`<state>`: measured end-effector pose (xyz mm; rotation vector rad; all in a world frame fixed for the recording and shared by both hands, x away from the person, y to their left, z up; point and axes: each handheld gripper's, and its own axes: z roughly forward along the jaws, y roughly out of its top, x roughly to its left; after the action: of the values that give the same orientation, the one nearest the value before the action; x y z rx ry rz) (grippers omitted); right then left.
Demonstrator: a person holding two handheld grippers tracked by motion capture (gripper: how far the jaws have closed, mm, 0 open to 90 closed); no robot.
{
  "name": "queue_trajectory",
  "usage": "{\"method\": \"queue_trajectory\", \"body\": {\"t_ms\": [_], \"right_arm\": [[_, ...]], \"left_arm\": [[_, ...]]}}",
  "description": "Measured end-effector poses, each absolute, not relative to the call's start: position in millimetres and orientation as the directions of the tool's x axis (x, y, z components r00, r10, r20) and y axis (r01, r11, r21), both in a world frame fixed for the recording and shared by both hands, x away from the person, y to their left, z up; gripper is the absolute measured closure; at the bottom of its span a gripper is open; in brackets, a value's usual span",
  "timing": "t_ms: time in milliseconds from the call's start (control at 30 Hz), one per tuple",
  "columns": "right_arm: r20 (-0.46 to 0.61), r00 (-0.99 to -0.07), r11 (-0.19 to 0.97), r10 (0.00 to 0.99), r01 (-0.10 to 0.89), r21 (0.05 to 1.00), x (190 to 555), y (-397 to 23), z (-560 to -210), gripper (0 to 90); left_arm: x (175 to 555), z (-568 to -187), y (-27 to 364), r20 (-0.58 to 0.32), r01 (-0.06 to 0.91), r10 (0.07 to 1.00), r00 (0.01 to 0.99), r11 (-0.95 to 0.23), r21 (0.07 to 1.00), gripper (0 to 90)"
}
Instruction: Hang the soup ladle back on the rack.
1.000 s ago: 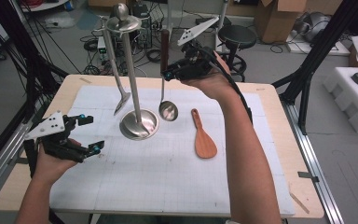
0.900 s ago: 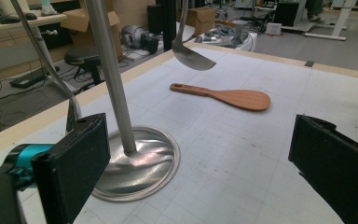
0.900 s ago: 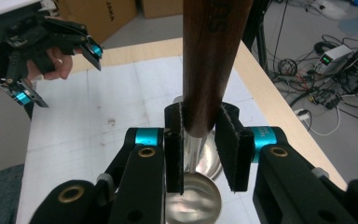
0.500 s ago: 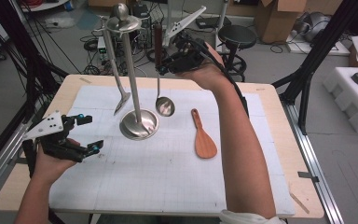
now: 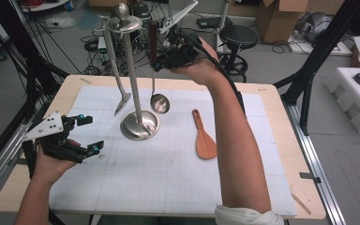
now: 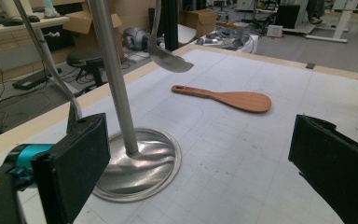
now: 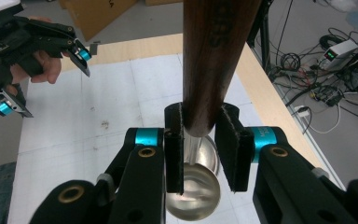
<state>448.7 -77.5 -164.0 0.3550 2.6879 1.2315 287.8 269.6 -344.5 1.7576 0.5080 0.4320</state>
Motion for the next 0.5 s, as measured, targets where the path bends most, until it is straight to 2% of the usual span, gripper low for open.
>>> {"method": "queue_trajectory", "body": {"t_ms": [500], "right_arm": [[-0.038, -0.958, 0.643, 0.283, 0.16, 0.749, 449.6, -78.8, -166.4, 73.7]], "left_arm": [[289.9, -346.4, 272.2, 0.014, 0.112, 0.546, 0.837, -0.196, 0.974, 5.8]]}}
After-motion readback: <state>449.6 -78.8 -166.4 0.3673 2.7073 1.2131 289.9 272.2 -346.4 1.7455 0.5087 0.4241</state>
